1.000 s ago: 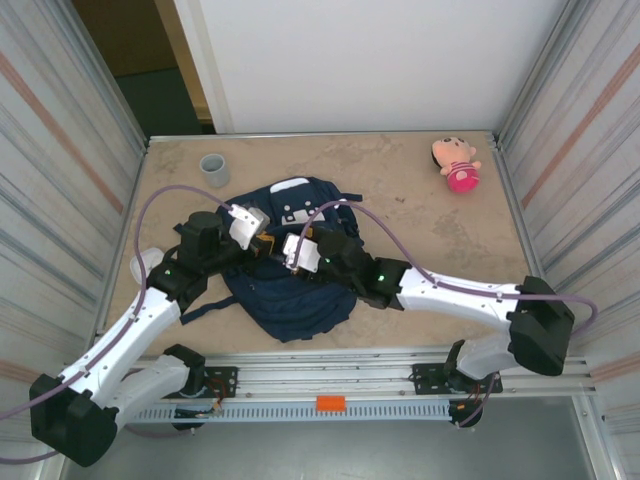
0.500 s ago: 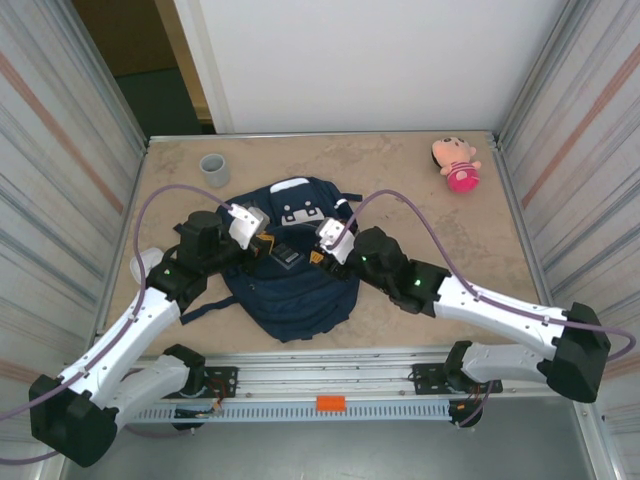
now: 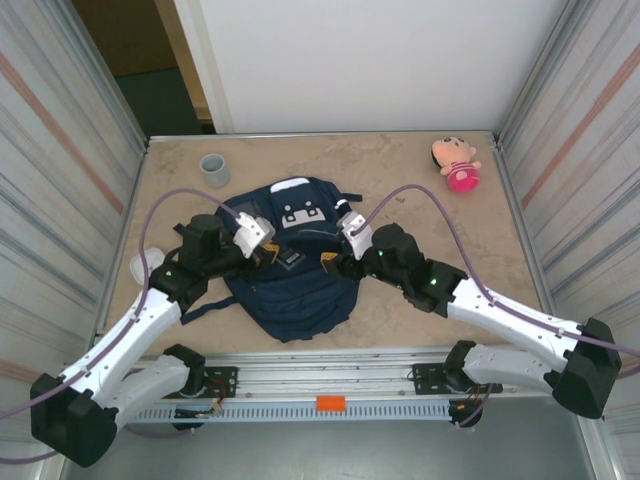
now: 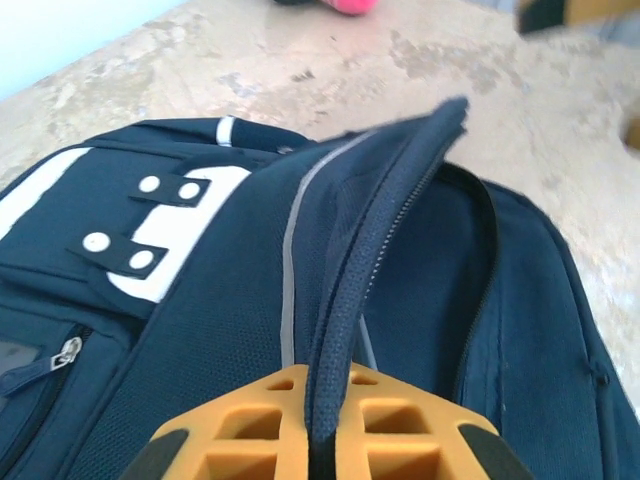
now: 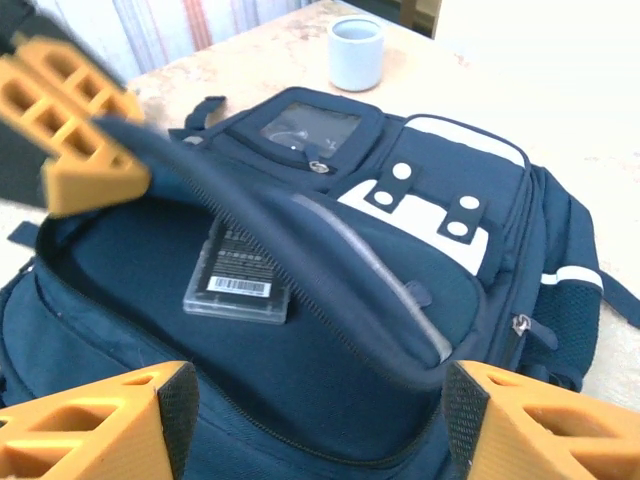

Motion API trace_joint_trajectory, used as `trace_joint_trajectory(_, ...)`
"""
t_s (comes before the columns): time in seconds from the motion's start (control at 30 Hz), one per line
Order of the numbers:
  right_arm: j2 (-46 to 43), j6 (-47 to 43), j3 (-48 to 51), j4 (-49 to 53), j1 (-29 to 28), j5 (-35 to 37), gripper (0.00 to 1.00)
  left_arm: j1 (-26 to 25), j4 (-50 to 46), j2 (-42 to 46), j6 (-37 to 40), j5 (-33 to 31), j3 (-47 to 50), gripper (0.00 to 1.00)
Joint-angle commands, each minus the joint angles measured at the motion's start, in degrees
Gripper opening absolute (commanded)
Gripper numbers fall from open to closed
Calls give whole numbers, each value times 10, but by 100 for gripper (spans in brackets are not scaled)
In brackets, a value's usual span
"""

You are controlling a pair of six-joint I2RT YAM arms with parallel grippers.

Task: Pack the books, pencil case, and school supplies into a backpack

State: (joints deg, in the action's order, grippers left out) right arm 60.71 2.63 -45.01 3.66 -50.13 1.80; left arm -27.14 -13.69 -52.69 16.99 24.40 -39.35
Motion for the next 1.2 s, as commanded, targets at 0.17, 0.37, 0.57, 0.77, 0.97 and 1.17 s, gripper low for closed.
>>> trace_joint_trajectory(0.17,-22,9,-15,24,39,-75,64,-116,-87,-63,180,-54,-19,9)
trace_joint_trajectory(0.37,-36,-6,1,21,39,-74,64,-124,-75,-74,142,-58,-30,35)
trace_joint_trajectory(0.57,-11,-68,-31,86,25,-78,63,-85,-25,13,36,-36,1,57)
trace_joint_trajectory(0.77,76,-139,-89,141,-28,-58,62,-1,10,131,-133,-65,52,66)
trace_joint_trajectory(0.97,164,-184,-131,146,-67,-33,61,73,-38,203,-230,-148,78,68)
trace_joint_trajectory(1.17,227,-212,-144,116,-75,-20,62,101,-60,205,-255,-165,87,69)
